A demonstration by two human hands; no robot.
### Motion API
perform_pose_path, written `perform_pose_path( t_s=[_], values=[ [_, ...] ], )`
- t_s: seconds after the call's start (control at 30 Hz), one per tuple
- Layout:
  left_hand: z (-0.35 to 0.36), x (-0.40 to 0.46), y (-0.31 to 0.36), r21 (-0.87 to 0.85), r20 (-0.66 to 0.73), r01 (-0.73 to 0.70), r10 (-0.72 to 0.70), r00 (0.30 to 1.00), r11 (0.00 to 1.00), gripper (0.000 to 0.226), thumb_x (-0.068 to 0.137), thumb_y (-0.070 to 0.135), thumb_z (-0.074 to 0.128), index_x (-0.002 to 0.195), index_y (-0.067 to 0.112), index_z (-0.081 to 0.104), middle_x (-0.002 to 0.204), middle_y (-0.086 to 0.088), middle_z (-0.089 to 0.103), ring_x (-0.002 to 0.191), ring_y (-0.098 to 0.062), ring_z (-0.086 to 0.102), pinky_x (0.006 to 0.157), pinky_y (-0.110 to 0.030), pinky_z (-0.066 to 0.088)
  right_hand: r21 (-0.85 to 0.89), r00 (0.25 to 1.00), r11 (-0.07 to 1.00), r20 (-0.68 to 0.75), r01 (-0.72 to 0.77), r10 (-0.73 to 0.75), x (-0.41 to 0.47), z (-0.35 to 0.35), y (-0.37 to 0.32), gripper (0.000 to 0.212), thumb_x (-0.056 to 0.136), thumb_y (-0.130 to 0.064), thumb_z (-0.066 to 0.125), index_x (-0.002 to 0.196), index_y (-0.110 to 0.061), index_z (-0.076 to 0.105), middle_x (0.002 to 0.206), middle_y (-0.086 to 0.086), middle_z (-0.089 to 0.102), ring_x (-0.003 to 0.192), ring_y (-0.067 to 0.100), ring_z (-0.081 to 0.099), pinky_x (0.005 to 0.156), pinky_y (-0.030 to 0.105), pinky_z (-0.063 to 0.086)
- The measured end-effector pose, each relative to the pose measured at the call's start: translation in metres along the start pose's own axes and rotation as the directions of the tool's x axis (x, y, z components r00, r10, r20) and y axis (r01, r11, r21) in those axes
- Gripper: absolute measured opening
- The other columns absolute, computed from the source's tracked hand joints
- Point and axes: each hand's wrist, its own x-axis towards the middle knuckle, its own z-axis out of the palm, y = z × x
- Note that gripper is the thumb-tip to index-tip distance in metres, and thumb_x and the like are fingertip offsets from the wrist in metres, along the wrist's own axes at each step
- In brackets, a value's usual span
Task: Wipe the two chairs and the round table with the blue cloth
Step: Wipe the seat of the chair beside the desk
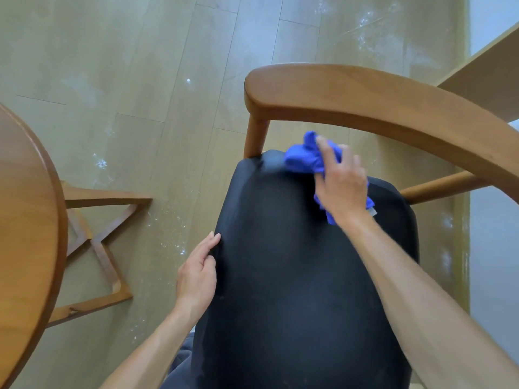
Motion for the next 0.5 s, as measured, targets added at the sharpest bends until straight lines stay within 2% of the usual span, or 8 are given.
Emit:
perform_pose_path(
  t_s=[0.03,0.07,0.2,0.27,0.33,0.37,0.43,0.5],
  values=[
    [0.001,0.000,0.000,0.012,0.000,-0.006,0.006,1.000,1.000,0.050,0.097,0.004,0.038,0.127,0.038,0.059,0.133,0.032,0.044,0.125,0.005,0.041,0.106,-0.015,0.024,0.006,0.993,0.993,0.035,-0.116,0.116,0.006,0.002,0.006,0.059,0.089,-0.017,0.053,0.145,-0.025,0.038,0.123,0.017,0.049,0.095,0.038,0.051,0.077,0.045,0.045],
    [0.001,0.000,0.000,0.024,0.000,-0.014,0.014,1.000,1.000,0.050,0.097,0.004,0.038,0.127,0.039,0.059,0.133,0.032,0.044,0.124,0.008,0.039,0.104,-0.011,0.023,-0.009,0.984,0.986,0.064,-0.167,0.168,0.007,0.004,0.008,0.059,0.091,-0.018,0.051,0.147,-0.024,0.035,0.123,0.017,0.047,0.096,0.038,0.050,0.078,0.045,0.045],
    [-0.001,0.001,-0.001,0.048,0.019,-0.019,0.018,1.000,0.999,0.052,0.097,0.004,0.037,0.129,0.039,0.057,0.133,0.033,0.042,0.110,0.029,0.030,0.085,0.012,0.013,0.064,0.982,0.985,0.112,-0.162,0.155,-0.032,0.002,-0.017,0.058,0.086,-0.012,0.054,0.143,-0.019,0.042,0.116,0.017,0.049,0.090,0.037,0.051,0.070,0.043,0.046],
    [-0.002,0.001,0.000,0.024,0.018,-0.011,0.010,1.000,1.000,0.053,0.096,0.000,0.036,0.129,0.035,0.059,0.133,0.031,0.044,0.112,0.025,0.032,0.085,0.014,0.014,0.140,0.987,0.980,0.098,-0.138,0.125,-0.076,0.001,-0.038,0.061,0.076,-0.004,0.058,0.135,-0.017,0.051,0.109,0.018,0.054,0.081,0.037,0.053,0.061,0.041,0.047],
    [-0.002,0.003,0.002,-0.033,0.018,0.010,-0.009,1.000,0.999,0.054,0.093,-0.006,0.036,0.128,0.028,0.061,0.135,0.024,0.047,0.121,0.013,0.039,0.097,0.005,0.021,0.200,0.995,0.980,0.093,0.011,-0.031,-0.144,0.001,-0.065,0.064,0.067,-0.002,0.053,0.128,-0.019,0.053,0.103,0.017,0.058,0.068,0.034,0.053,0.051,0.037,0.047],
    [-0.002,0.004,0.003,-0.074,0.023,0.027,-0.025,0.999,0.997,0.054,0.093,-0.008,0.035,0.127,0.025,0.062,0.136,0.020,0.049,0.125,0.006,0.042,0.106,-0.005,0.025,0.223,0.982,0.968,0.127,0.112,-0.143,-0.184,0.002,-0.078,0.062,0.064,-0.004,0.050,0.124,-0.022,0.053,0.103,0.016,0.059,0.063,0.032,0.051,0.050,0.034,0.046],
    [-0.005,0.007,0.005,-0.162,0.047,0.081,-0.074,0.996,0.983,0.052,0.094,-0.008,0.034,0.124,0.022,0.064,0.135,0.017,0.052,0.128,-0.002,0.046,0.115,-0.027,0.030,0.292,0.925,0.922,0.204,0.256,-0.321,-0.254,0.005,-0.100,0.048,0.065,-0.009,0.051,0.107,-0.032,0.060,0.098,0.011,0.057,0.054,0.024,0.046,0.049,0.028,0.040],
    [-0.010,0.009,0.007,-0.193,0.078,0.128,-0.115,0.990,0.973,0.050,0.096,-0.005,0.034,0.122,0.023,0.066,0.132,0.019,0.053,0.126,-0.003,0.047,0.115,-0.036,0.033,0.330,0.869,0.866,0.200,0.376,-0.453,-0.289,0.007,-0.108,0.029,0.070,-0.013,0.054,0.086,-0.036,0.057,0.084,0.006,0.045,0.049,0.019,0.036,0.047,0.027,0.034]
  ],
)
